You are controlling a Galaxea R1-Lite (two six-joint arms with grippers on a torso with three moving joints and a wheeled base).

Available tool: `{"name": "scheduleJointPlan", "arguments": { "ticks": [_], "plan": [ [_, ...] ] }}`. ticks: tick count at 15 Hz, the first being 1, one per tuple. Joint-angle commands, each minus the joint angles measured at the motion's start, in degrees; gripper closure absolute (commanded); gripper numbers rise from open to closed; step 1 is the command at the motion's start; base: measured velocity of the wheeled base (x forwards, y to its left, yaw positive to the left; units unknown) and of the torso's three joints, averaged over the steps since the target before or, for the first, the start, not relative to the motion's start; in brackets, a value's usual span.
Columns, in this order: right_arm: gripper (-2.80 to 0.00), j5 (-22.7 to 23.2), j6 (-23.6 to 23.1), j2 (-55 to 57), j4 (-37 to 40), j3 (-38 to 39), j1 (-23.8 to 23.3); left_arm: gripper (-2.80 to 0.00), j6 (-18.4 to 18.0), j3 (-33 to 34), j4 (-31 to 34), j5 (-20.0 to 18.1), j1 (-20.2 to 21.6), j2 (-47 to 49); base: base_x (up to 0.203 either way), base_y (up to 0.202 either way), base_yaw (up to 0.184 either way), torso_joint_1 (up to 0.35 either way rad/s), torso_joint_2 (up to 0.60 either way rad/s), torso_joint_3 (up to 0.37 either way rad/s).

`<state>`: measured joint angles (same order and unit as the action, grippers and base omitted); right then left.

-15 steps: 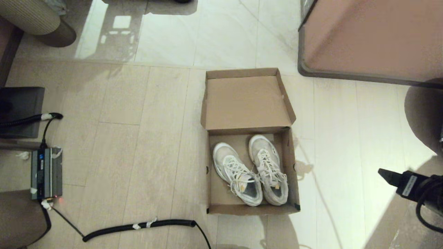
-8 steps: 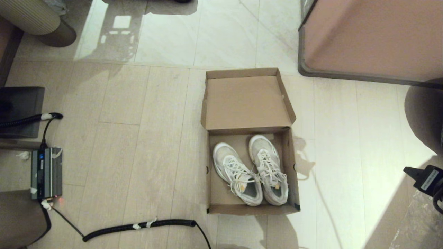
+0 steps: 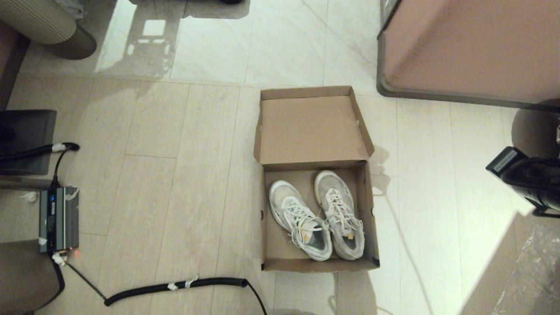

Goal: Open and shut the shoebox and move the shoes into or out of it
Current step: Close the shoe box

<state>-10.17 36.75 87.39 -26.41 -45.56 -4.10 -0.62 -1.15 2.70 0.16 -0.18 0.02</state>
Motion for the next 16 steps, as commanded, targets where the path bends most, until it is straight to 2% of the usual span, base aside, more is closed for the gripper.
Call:
{"name": "scheduleJointPlan", "arguments": {
  "ticks": [1, 4, 5, 7, 8, 10, 14, 16],
  "plan": [
    [0.0, -0.1, 5.2, 10.7, -1.0, -6.9, 1.2, 0.0, 0.0, 0.0, 0.0, 0.0, 0.0, -0.1, 0.0, 0.0, 0.0, 0.0, 0.0, 0.0],
    [0.0, 1.0, 14.4, 17.9, -0.7, -16.9, 1.0, 0.0, 0.0, 0.0, 0.0, 0.0, 0.0, -0.1, 0.0, 0.0, 0.0, 0.0, 0.0, 0.0],
    [0.0, 1.2, 16.4, 18.9, 2.2, -19.7, 1.0, 0.0, 0.0, 0.0, 0.0, 0.0, 0.0, -0.1, 0.0, 0.0, 0.0, 0.0, 0.0, 0.0],
    [0.0, 2.3, 17.3, 19.5, 10.9, -20.9, 2.5, 0.0, 0.0, 0.0, 0.0, 0.0, 0.0, -0.1, 0.0, 0.0, 0.0, 0.0, 0.0, 0.0],
    [0.0, 5.5, 17.6, 19.6, 13.3, -21.1, 3.4, 0.0, 0.0, 0.0, 0.0, 0.0, 0.0, -0.1, 0.0, 0.0, 0.0, 0.0, 0.0, 0.0],
    [0.0, 9.4, 17.8, 20.2, 13.7, -22.7, 4.4, 0.0, 0.0, 0.0, 0.0, 0.0, 0.0, -0.1, 0.0, 0.0, 0.0, 0.0, 0.0, 0.0],
    [0.0, 11.8, 17.4, 26.2, 14.8, -28.7, 4.5, 0.0, 0.0, 0.0, 0.0, 0.0, 0.0, -0.1, 0.0, 0.0, 0.0, 0.0, 0.0, 0.0],
    [0.0, 18.6, 17.1, 26.8, 17.2, -29.9, 3.8, 0.0, 0.0, 0.0, 0.0, 0.0, 0.0, -0.1, 0.0, 0.0, 0.0, 0.0, 0.0, 0.0]
  ]
}}
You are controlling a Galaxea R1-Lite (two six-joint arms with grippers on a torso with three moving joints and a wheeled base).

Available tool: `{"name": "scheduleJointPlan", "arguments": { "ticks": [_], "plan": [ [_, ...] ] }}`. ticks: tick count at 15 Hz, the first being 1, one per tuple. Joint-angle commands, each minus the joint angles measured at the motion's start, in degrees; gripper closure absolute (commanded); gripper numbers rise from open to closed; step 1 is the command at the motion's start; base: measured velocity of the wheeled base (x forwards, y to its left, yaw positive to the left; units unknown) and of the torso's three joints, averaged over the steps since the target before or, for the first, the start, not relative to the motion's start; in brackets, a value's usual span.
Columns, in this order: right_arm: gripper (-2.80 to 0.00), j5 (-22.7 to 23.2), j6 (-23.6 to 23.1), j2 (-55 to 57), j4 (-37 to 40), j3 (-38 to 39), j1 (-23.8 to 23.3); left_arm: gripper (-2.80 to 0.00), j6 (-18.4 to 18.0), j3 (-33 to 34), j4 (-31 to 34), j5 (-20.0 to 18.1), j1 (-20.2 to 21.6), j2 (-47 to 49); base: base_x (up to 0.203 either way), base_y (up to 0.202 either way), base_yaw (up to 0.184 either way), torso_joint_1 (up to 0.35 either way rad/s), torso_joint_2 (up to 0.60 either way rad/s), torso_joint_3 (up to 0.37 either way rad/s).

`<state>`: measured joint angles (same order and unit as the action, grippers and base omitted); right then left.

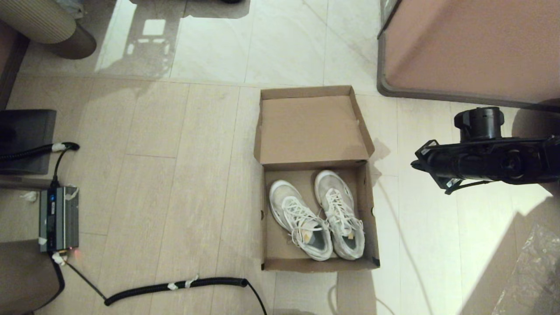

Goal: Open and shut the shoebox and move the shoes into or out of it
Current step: Close the shoe box

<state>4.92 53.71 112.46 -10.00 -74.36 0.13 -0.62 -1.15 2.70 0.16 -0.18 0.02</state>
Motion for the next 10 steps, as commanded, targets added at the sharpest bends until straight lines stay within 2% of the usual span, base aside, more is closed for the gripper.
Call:
{"name": "scheduleJointPlan", "arguments": {
  "ticks": [1, 3, 6, 10],
  "plan": [
    [0.0, 6.9, 0.1, 2.4, 2.1, -2.8, -0.8, 0.0, 0.0, 0.0, 0.0, 0.0, 0.0, -0.1, 0.0, 0.0, 0.0, 0.0, 0.0, 0.0],
    [0.0, 11.1, -0.5, 4.8, 4.5, -5.7, -0.9, 0.0, 0.0, 0.0, 0.0, 0.0, 0.0, -0.1, 0.0, 0.0, 0.0, 0.0, 0.0, 0.0],
    [0.0, 13.5, -1.6, 9.2, 5.6, -10.2, -1.0, 0.0, -0.4, 0.0, 0.1, -0.1, 0.0, -0.1, 0.0, 0.0, 0.0, 0.0, 0.0, 0.0],
    [0.0, 21.1, -1.1, 14.7, 5.8, -17.8, -2.2, 0.0, -0.2, 0.0, 0.1, -0.1, 0.0, -0.1, 0.0, 0.0, 0.0, 0.0, 0.0, 0.0]
  ]
}}
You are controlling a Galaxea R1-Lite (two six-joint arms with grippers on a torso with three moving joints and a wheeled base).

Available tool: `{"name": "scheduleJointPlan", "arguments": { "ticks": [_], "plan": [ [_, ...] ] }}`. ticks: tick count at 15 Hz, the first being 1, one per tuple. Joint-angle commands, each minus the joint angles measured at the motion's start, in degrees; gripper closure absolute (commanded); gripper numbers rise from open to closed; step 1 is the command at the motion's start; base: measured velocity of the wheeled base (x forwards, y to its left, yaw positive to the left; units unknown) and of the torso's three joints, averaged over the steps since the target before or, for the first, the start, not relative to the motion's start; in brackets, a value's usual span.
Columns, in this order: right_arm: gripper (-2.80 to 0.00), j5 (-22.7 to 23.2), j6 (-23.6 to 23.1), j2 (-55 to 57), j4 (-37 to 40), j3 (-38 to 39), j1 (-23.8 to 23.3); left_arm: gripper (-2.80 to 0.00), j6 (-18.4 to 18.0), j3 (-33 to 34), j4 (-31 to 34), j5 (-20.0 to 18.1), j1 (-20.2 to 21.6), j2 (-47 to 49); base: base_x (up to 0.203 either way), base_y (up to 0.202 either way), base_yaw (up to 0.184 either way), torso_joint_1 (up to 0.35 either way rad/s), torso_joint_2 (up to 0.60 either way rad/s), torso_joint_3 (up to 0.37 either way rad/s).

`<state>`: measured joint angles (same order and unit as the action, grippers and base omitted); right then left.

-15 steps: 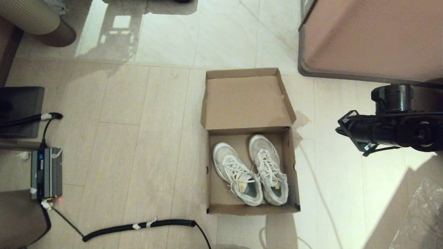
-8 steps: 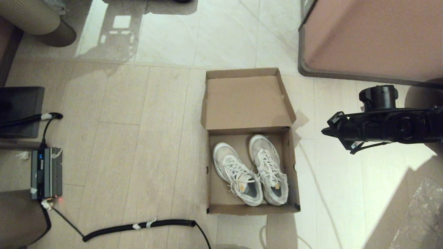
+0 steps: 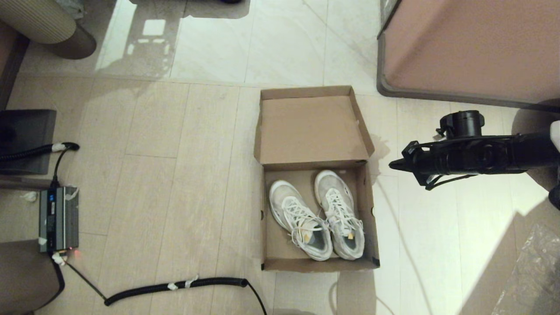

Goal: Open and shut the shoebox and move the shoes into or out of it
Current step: Close the shoe box

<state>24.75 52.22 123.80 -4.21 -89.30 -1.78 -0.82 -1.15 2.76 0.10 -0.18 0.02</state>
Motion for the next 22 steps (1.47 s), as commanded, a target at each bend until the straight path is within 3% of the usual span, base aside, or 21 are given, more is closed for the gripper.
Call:
{"name": "scheduleJointPlan", "arguments": {
  "ticks": [1, 7, 10, 15, 22],
  "plan": [
    [0.0, 2.1, 0.4, 5.2, 0.0, -5.1, -0.3, 0.0, 0.0, 0.0, 0.1, 0.0, 0.0, -0.1, 0.0, 0.0, 0.0, 0.0, 0.0, 0.0],
    [0.0, 5.7, 2.1, 14.0, 5.1, -22.7, -2.2, 0.0, 0.0, 0.0, 0.1, 0.0, 0.0, -0.1, 0.0, 0.0, 0.0, 0.0, 0.0, 0.0],
    [0.0, 9.7, 5.2, 15.9, 1.3, -23.6, -2.5, 0.0, -0.1, 0.0, 0.1, 0.0, 0.0, -0.1, 0.0, 0.0, 0.0, 0.0, 0.0, 0.0],
    [0.0, 11.8, 16.4, 17.2, -7.5, -23.6, -1.9, 0.0, -0.4, -0.4, 0.0, 0.1, 0.0, -0.1, 0.0, 0.0, 0.0, 0.0, 0.0, 0.0],
    [0.0, 12.1, 16.4, 19.5, -7.5, -23.5, 1.7, 0.0, -0.8, -12.5, 4.0, 0.0, -0.1, 4.2, 0.0, 0.0, 0.0, 0.0, 0.0, 0.0]
  ]
}}
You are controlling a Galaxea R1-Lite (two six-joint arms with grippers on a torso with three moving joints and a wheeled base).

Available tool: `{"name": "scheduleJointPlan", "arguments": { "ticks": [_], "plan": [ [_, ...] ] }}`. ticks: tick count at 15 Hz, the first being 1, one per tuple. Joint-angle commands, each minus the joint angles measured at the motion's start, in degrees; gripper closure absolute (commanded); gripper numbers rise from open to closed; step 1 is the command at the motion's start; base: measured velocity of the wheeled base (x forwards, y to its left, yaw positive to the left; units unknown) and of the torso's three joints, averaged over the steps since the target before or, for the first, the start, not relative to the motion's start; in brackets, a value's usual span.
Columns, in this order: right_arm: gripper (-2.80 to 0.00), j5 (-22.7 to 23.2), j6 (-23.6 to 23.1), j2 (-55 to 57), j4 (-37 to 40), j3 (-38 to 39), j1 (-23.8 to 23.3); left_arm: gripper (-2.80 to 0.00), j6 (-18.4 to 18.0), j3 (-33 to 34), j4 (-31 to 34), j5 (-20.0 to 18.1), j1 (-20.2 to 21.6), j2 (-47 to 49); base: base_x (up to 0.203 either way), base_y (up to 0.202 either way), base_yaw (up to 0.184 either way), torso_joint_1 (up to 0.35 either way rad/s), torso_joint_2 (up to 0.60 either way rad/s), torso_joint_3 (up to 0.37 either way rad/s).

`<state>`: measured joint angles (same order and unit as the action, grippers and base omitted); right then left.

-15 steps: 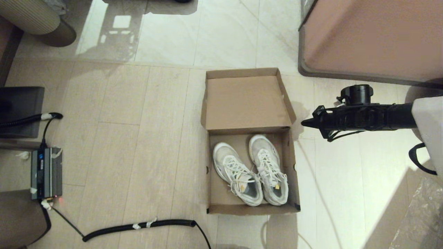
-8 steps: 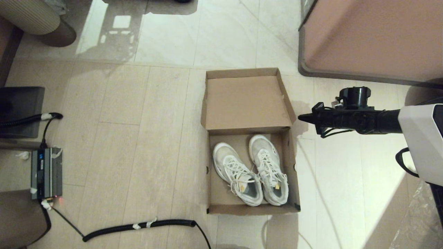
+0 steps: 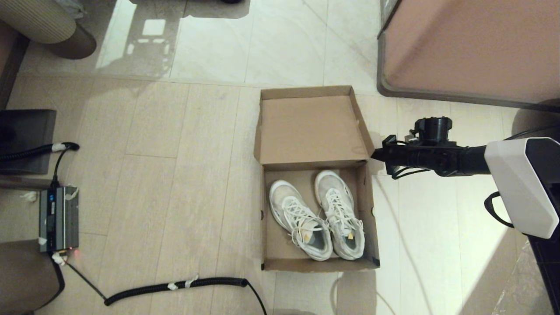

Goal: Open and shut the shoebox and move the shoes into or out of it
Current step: Close the shoe box

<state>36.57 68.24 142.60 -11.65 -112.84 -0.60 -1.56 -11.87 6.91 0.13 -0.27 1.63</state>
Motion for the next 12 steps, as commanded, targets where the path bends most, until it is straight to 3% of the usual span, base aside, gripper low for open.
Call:
{"name": "scheduleJointPlan", "arguments": {
  "ticks": [1, 3, 6, 9, 12],
  "plan": [
    [0.0, 0.3, 0.4, 1.3, 0.2, 0.1, 0.7, 0.0, 0.0, -4.5, -0.5, 0.0, -0.1, 7.0, 0.0, 0.0, 0.0, 0.0, 0.0, 0.0],
    [0.0, 0.2, 0.4, 1.3, 1.2, 1.1, 0.7, 0.0, 0.4, -10.0, -2.7, -0.2, -0.7, 18.1, 0.0, 0.0, 0.0, 0.0, 0.0, 0.0],
    [0.0, 0.1, 0.0, -0.2, 2.5, 3.6, 0.7, 0.0, 4.3, -16.5, -13.7, -0.8, -2.0, 39.4, 0.0, 0.0, 0.0, 0.0, 0.0, 0.0],
    [0.0, 0.1, -0.3, -1.4, 3.2, 5.7, 0.6, 0.0, 13.0, -23.5, -28.5, -1.6, -2.6, 63.2, 0.0, 0.0, 0.0, 0.0, 0.0, 0.0],
    [0.0, 0.0, -0.3, -2.4, 4.0, 7.2, 0.7, 0.0, 23.8, -33.9, -37.4, -2.5, -3.0, 84.8, 0.0, 0.0, 0.0, 0.0, 0.0, 0.0]
  ]
}}
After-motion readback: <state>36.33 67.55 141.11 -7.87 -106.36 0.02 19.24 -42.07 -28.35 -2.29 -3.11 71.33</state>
